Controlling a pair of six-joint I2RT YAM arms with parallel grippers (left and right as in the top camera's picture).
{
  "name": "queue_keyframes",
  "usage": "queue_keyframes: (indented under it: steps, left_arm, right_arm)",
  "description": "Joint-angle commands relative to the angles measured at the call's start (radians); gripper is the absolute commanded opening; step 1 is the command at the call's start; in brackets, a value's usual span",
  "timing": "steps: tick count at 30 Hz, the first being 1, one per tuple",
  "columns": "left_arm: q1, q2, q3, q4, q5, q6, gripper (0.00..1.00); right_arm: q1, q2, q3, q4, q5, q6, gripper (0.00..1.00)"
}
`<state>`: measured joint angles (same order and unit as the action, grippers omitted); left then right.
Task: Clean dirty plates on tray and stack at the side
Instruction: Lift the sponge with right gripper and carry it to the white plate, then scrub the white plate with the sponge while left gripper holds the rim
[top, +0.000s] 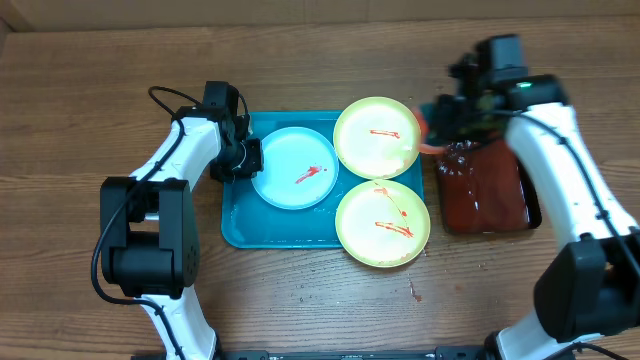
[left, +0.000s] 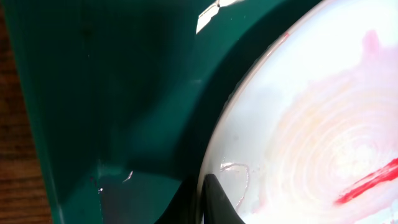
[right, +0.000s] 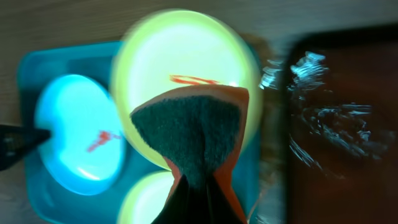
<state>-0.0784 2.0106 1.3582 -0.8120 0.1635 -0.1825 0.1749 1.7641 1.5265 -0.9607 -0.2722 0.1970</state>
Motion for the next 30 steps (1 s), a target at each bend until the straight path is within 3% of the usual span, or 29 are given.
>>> queue_keyframes:
  steps: [1, 8, 15, 22, 30]
  left_arm:
    - [0.000, 0.023, -0.010, -0.015, -0.032, 0.021, 0.04]
    - [0.027, 0.023, -0.010, -0.015, -0.029, 0.022, 0.04]
    - [0.083, 0.023, -0.010, -0.010, 0.053, 0.029, 0.04]
    - [0.117, 0.023, -0.010, -0.013, 0.150, 0.074, 0.04]
    - [0.094, 0.023, -0.010, -0.032, 0.152, 0.093, 0.04]
  right_arm:
    - [0.119, -0.010, 0.024, 0.069, 0.008, 0.118, 0.04]
    - [0.319, 0.091, 0.029, 0.228, 0.013, 0.198, 0.04]
    - [0.407, 0.256, 0.092, 0.248, 0.102, 0.192, 0.04]
    - [0.435, 0.380, 0.093, 0.316, 0.148, 0.168, 0.04]
    - [0.436, 0.404, 0.094, 0.385, 0.148, 0.167, 0.04]
